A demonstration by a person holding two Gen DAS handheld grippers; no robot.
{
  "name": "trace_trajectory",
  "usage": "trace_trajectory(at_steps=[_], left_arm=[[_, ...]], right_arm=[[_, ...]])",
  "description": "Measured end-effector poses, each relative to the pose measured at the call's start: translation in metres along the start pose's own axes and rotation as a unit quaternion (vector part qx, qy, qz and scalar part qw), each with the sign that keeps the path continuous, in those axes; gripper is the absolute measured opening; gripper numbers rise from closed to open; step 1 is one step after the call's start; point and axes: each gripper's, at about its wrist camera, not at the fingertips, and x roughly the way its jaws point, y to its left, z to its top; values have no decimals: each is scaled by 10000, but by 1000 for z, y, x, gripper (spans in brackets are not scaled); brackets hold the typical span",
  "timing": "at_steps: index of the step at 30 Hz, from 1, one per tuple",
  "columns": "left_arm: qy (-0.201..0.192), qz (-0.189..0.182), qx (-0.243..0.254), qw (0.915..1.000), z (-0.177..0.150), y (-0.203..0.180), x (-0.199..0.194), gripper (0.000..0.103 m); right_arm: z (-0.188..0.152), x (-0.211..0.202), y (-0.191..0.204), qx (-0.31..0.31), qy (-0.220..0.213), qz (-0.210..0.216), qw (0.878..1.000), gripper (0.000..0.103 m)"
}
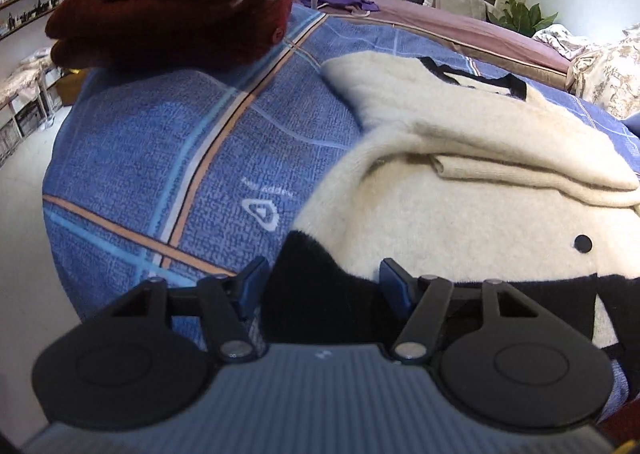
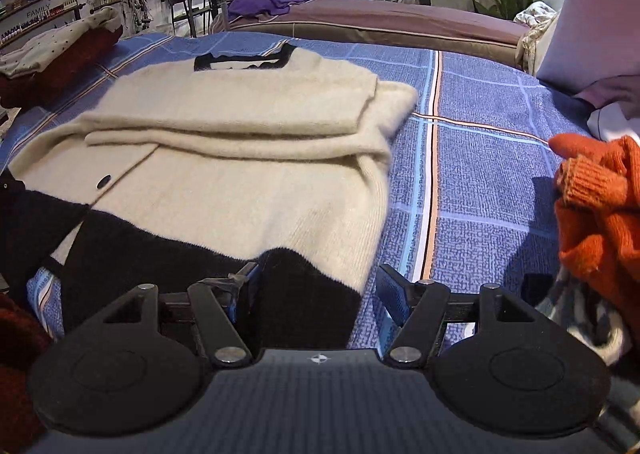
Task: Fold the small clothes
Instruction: 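Grasp the black hem band with the left gripper while the right gripper grasps the hem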
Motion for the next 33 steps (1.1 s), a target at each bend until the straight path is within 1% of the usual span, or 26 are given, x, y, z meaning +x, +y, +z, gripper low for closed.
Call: trace_trajectory(at_steps=[2, 4, 5, 6, 8, 9, 11, 13, 15, 16, 17, 18, 20, 22, 24, 26, 27, 29, 31, 33], left_arm=[[-58, -64, 56, 9999, 6, 4, 8, 67], [152, -225, -74, 9996, 10, 7, 18, 64], [150, -361, -124, 9992, 10, 6, 20, 55], [160, -504, -84, 9986, 10, 3, 19, 42], [204, -646, 99, 9977, 7, -3, 14, 34], [229, -672, 182, 9973, 4, -6, 11, 30], [281, -753, 194, 9966, -2, -7, 6, 26], [304, -780, 176, 9963, -6, -5, 2, 24], [292, -800, 84, 9963, -11, -2, 0, 23], [300, -798, 36, 9964, -11, -1, 0, 23], [309, -774, 15, 9965, -11, -1, -1, 22], [314, -731, 38, 9968, -11, -3, -1, 22], [349, -592, 201, 9974, -10, -10, -1, 21], [412, -491, 311, 9975, -8, -15, -2, 19], [492, -450, 318, 9973, -5, -19, -3, 14], [499, -461, 396, 9969, -3, -23, -7, 12], [490, -528, 387, 9967, -2, -24, -9, 11], [494, -784, 160, 9956, 1, -24, -16, 10], [526, -1008, -20, 9935, 7, -23, -22, 10], [506, -1239, -142, 9909, 16, -24, -25, 10]], right_arm=[[-3, -2, -3, 80, 14, 7, 10000, 103], [-8, 0, -7, 247, 88, 52, 9996, 103], [-9, 2, -9, 347, 134, 77, 9993, 103], [-12, 4, -11, 482, 219, 175, 9984, 103], [-17, 10, -15, 840, 409, 443, 9946, 103], [-21, 9, -14, 945, 397, 548, 9932, 103], [-25, 9, -8, 828, 388, 686, 9934, 103], [-26, 7, -3, 643, 415, 696, 9946, 103], [-27, 6, 0, 588, 440, 765, 9944, 103], [-27, 6, 0, 570, 434, 791, 9943, 98], [-27, 6, 0, 572, 435, 847, 9938, 79], [-27, 6, -2, 619, 460, 970, 9923, 54], [-27, 7, -2, 682, 500, 1071, 9906, 41], [-26, 6, 0, 614, 512, 1049, 9913, 38], [-24, 5, 3, 578, 529, 1046, 9914, 30], [-23, 4, 4, 570, 530, 1048, 9914, 25], [-21, 3, 3, 584, 534, 1048, 9913, 24], [-16, 2, 2, 661, 552, 1121, 9900, 22], [-9, -1, -3, 859, 547, 1308, 9862, 22], [3, -5, -8, 996, 427, 1568, 9817, 21]])
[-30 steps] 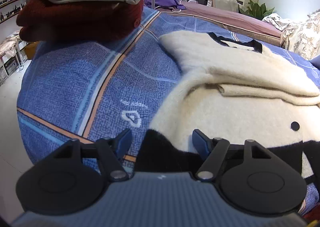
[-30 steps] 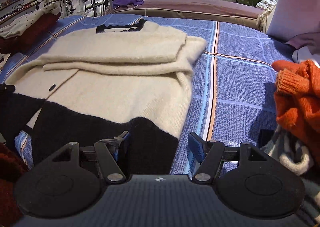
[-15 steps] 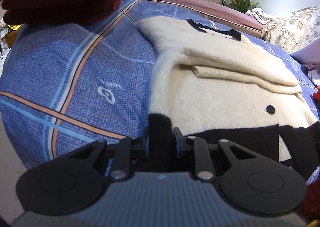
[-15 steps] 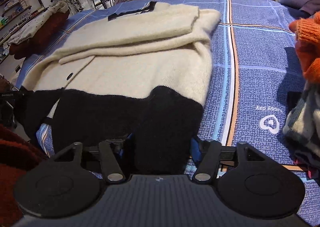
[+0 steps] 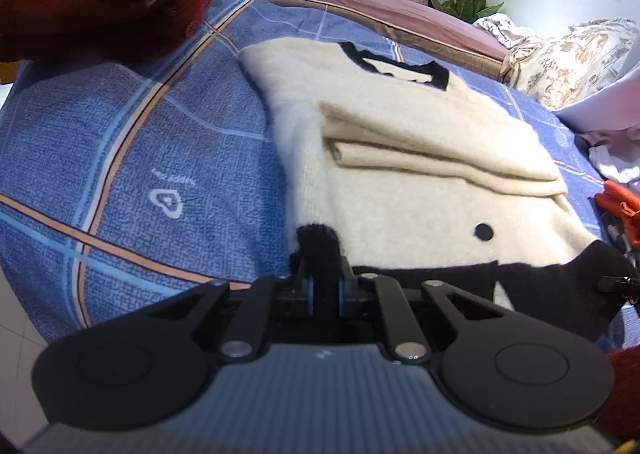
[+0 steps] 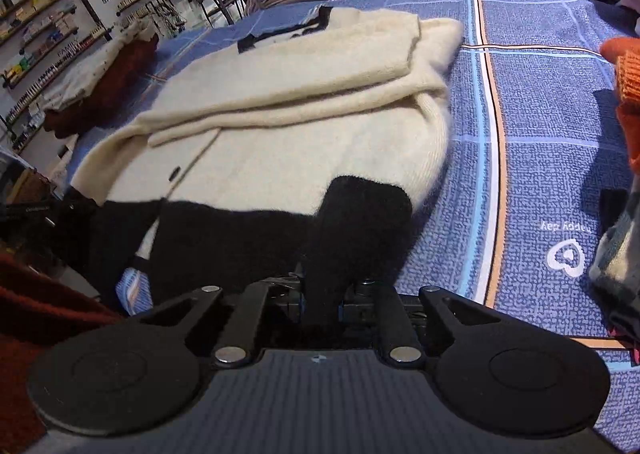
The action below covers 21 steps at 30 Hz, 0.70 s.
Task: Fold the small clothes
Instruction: 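Grasp the black hem band with the left gripper while the right gripper grasps the hem, then lift the hem with both grippers and fold it up over the neckline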
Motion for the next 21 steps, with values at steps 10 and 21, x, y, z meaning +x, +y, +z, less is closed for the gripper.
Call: trace_trajectory(at_steps=[10, 21], left_arm=[[-758, -380, -1046, 9909, 125, 15, 52, 10], [-766, 1129, -1258, 9826, 237, 6, 185, 10]], right_arm=[[129, 27, -5, -52, -877, 199, 9959, 20], [237, 145, -74, 1428, -982, -770, 9818, 20]])
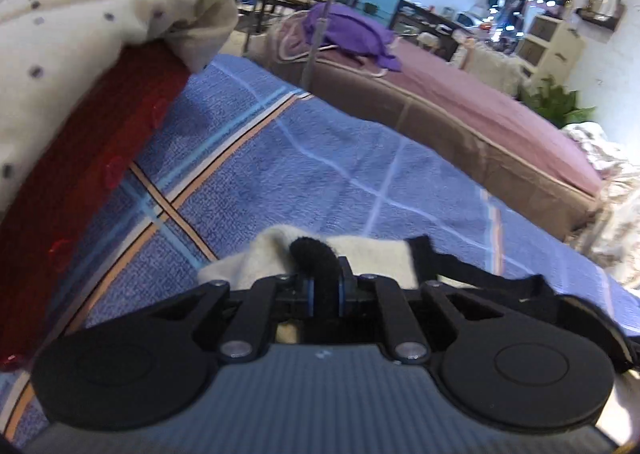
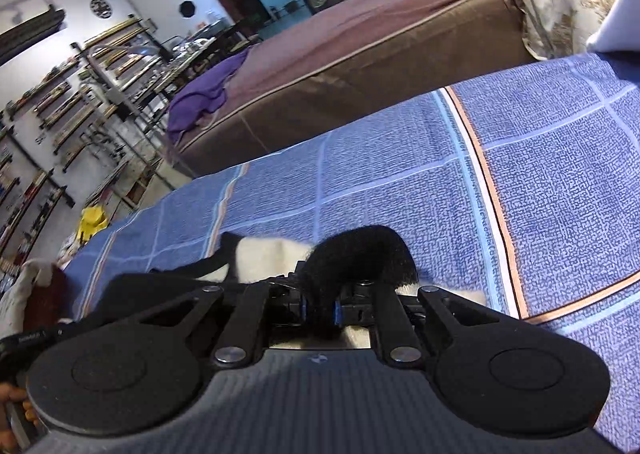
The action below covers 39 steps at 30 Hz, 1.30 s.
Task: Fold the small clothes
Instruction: 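Lift the hem with both grippers and fold it up over the neckline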
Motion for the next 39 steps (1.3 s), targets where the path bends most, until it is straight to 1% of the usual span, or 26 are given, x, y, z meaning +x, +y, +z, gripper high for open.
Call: trace_trajectory(at_steps=[2, 4, 5, 6, 7, 8, 9, 10, 11, 12, 13, 14, 15, 16, 18, 21, 23, 26, 28, 29, 30, 31, 33, 34, 36, 39], left_arm=[[128, 192, -110, 9997, 1, 2, 17, 14], [176, 225, -245, 9993, 0, 5, 26, 15], [173, 224, -177, 9994, 1, 4, 30, 19], [158, 242, -59, 9996, 1, 2, 31, 25], [145, 288, 101, 9994, 0, -1, 32, 28], [137, 324, 228, 9991, 1, -4, 31, 37], [119, 347, 314, 9988, 1, -7, 30, 49], [38, 388, 345, 9986, 1, -9, 25, 58], [-166, 536, 376, 9977, 0, -13, 16, 78], [-498, 735, 446, 9951, -1, -17, 6, 97], [-860, 903, 535, 9908, -1, -22, -5, 103], [-1301, 1046, 706, 9834, -4, -29, -18, 103], [-1512, 1069, 875, 9788, -5, -35, -27, 103], [-1594, 987, 1066, 9765, -6, -42, -35, 103], [-1404, 622, 1408, 9781, -12, -55, -50, 103], [-937, 94, 1677, 9813, -36, -74, -65, 103], [-617, -117, 2009, 9776, -61, -88, -68, 100], [-368, 5, 2471, 9683, -100, -104, -64, 96], [-270, 139, 2547, 9666, -117, -106, -54, 95], [-271, 186, 2534, 9668, -122, -103, -49, 95], [-206, 204, 2479, 9684, -127, -100, -40, 96], [-152, 164, 2396, 9706, -128, -96, -34, 97], [-237, 116, 2342, 9718, -132, -92, -29, 100], [-246, 123, 2404, 9703, -134, -91, -26, 101], [-304, 135, 2478, 9682, -134, -89, -22, 103], [-390, 63, 2399, 9700, -135, -85, -14, 103]], right_arm=[[0, 11, -5, 124, 29, -82, 9999, 20], [-2, 18, -7, 220, 21, -106, 9997, 21], [-3, 19, -7, 137, -33, -146, 9998, 22], [-4, 19, -6, 38, -81, -171, 9998, 25], [-5, 16, -4, -89, -119, -188, 9997, 27], [-5, 15, -3, -188, -147, -203, 9995, 32], [-4, 11, -2, -321, -222, -261, 9989, 38], [-5, 6, 1, -445, -330, -361, 9978, 43], [-3, 1, 6, -626, -535, -524, 9952, 64], [-3, -6, 11, -804, -779, -681, 9914, 97], [-3, -15, 16, -983, -1078, -797, 9861, 103], [-5, -26, 19, -1156, -1358, -832, 9804, 103], [-6, -35, 24, -1359, -1508, -846, 9755, 103], [-6, -42, 29, -1606, -1552, -863, 9709, 103], [-11, -52, 40, -2028, -1502, -775, 9645, 103], [-33, -59, 58, -2688, -1261, -324, 9544, 103], [-52, -61, 69, -3051, -1075, -83, 9462, 103], [-86, -61, 80, -3529, -770, 170, 9323, 103], [-105, -57, 82, -3842, -591, 98, 9213, 103], [-111, -55, 80, -3907, -520, 16, 9191, 103], [-113, -53, 76, -3887, -435, -47, 9203, 103], [-112, -49, 69, -3773, -321, -117, 9255, 103], [-105, -45, 54, -3231, -165, -121, 9462, 103], [-103, -45, 50, -3041, -134, -68, 9525, 103], [-102, -43, 51, -3087, -156, -119, 9509, 103], [-112, -39, 58, -3098, -274, -208, 9502, 103]])
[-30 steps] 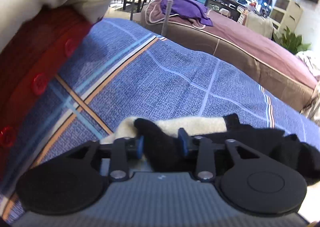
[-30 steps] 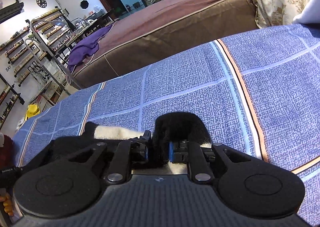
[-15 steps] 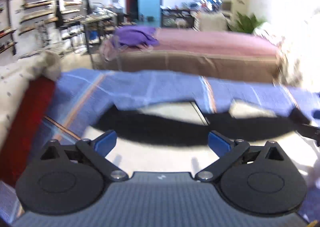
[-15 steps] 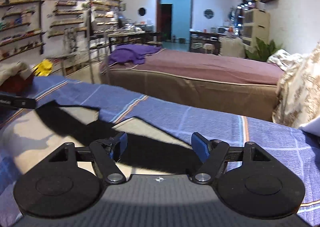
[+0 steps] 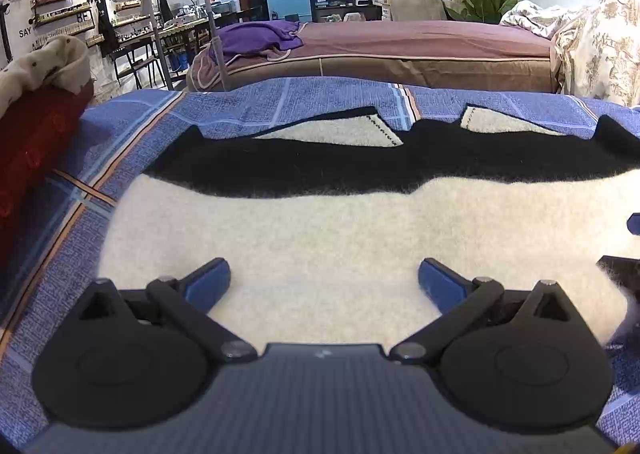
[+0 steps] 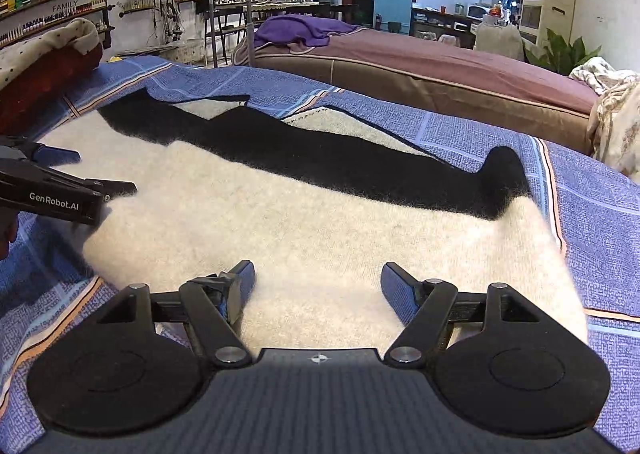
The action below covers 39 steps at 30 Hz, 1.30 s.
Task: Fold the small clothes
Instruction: 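Lift the hem with both grippers and fold it up over the neckline, then release the hem and smooth the folded strip with both grippers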
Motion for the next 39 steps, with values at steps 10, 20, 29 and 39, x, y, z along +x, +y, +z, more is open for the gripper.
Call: trace_trajectory(at_steps=[10, 20, 29, 39], left_arm=[[-640, 650, -79, 9958, -11, 23, -67, 103], [230, 387, -1033, 9936, -24, 70, -45, 103], [425, 482, -824, 9945, -18, 66, -42, 103], [538, 595, -579, 9951, -15, 58, -54, 103]], right_arm=[[-19, -50, -2, 3, -703, -729, 9949, 103], [-38, -35, -12, 136, -93, -900, 9958, 103], [-37, -40, -14, 227, 38, -880, 9959, 103], [-30, -64, -25, 682, -151, -792, 9944, 103]])
